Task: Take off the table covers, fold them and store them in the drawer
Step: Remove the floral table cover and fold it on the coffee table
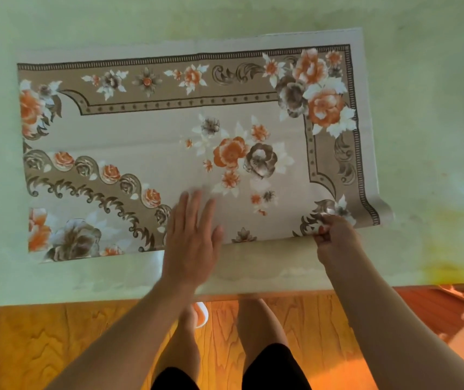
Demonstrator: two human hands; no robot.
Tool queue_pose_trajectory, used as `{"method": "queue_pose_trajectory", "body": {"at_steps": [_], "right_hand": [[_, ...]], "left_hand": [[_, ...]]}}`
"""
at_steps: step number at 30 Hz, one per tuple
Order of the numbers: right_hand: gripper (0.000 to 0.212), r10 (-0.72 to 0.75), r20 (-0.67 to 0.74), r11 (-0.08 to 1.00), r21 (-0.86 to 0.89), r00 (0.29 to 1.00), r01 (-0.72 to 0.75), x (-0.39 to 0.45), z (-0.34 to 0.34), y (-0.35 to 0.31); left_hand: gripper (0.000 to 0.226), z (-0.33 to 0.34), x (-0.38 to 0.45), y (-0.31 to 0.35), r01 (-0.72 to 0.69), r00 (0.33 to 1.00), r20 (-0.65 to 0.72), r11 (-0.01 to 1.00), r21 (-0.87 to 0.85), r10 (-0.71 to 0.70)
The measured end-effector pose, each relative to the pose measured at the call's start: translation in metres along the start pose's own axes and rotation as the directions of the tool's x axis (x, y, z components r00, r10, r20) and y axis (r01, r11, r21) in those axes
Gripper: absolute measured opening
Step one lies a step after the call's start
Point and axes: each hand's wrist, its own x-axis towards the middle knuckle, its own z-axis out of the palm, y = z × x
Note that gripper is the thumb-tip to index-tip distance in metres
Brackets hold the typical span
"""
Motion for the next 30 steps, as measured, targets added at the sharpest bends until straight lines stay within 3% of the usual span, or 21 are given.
{"method": "queue_pose_trajectory", "body": {"at_steps": [4, 7, 9, 10, 11, 13, 15, 16, 17, 20, 24, 30], "right_hand": [[0.016, -0.019, 0.04, 1.0, 0.002, 0.999, 0.019, -0.001, 0.0, -0.003], [0.009, -0.042, -0.041, 0.997, -0.067, 0.998, 0.039, -0.014, -0.014, -0.005], [0.015, -0.194, -0.224, 0.963, -0.227, 0.955, 0.143, -0.027, -0.03, 0.002], [0.014, -0.339, -0.239, 0.888, -0.4, 0.91, 0.226, -0.036, -0.036, 0.013], [0.012, -0.499, -0.126, 0.744, -0.57, 0.857, 0.35, -0.045, -0.037, 0.03], [0.02, -0.637, 0.373, 0.276, -0.706, 0.674, 0.652, -0.064, -0.032, 0.077], [0.044, -0.428, 0.831, -0.248, -0.487, 0.357, 0.837, -0.068, -0.02, 0.129], [0.054, -0.285, 0.928, -0.424, -0.346, 0.239, 0.837, -0.066, -0.013, 0.15], [0.06, -0.183, 0.962, -0.521, -0.269, 0.201, 0.81, -0.064, -0.005, 0.163], [0.064, -0.073, 0.972, -0.639, -0.219, 0.225, 0.738, -0.048, 0.009, 0.165], [0.067, 0.002, 0.972, -0.709, -0.164, 0.236, 0.685, -0.016, -0.013, 0.14], [0.069, -0.026, 0.905, -0.738, -0.304, 0.425, 0.603, 0.016, -0.069, 0.06]], "left_hand": [[0.065, 0.009, 0.023, -0.034, -0.224, 0.961, 0.189, 0.968, 0.116, 0.2], [0.074, 0.019, 0.023, -0.043, -0.283, 0.933, 0.291, 0.932, 0.224, 0.213], [0.077, 0.02, 0.023, -0.042, -0.274, 0.935, 0.296, 0.927, 0.255, 0.195], [0.078, 0.02, 0.023, -0.042, -0.275, 0.935, 0.292, 0.929, 0.247, 0.199], [0.078, 0.019, 0.024, -0.041, -0.272, 0.936, 0.291, 0.933, 0.236, 0.199], [0.078, 0.018, 0.025, -0.041, -0.258, 0.934, 0.304, 0.942, 0.212, 0.188], [0.077, 0.015, 0.025, -0.038, -0.246, 0.932, 0.321, 0.946, 0.211, 0.17], [0.077, 0.015, 0.024, -0.038, -0.252, 0.928, 0.33, 0.943, 0.216, 0.172], [0.076, 0.014, 0.024, -0.038, -0.262, 0.922, 0.344, 0.939, 0.223, 0.175], [0.077, 0.012, 0.025, -0.038, -0.262, 0.923, 0.341, 0.939, 0.223, 0.176], [0.085, 0.008, 0.028, -0.032, -0.235, 0.917, 0.377, 0.941, 0.243, 0.132], [0.09, -0.008, 0.036, -0.009, -0.198, 0.884, 0.466, 0.922, 0.334, 0.021]]}}
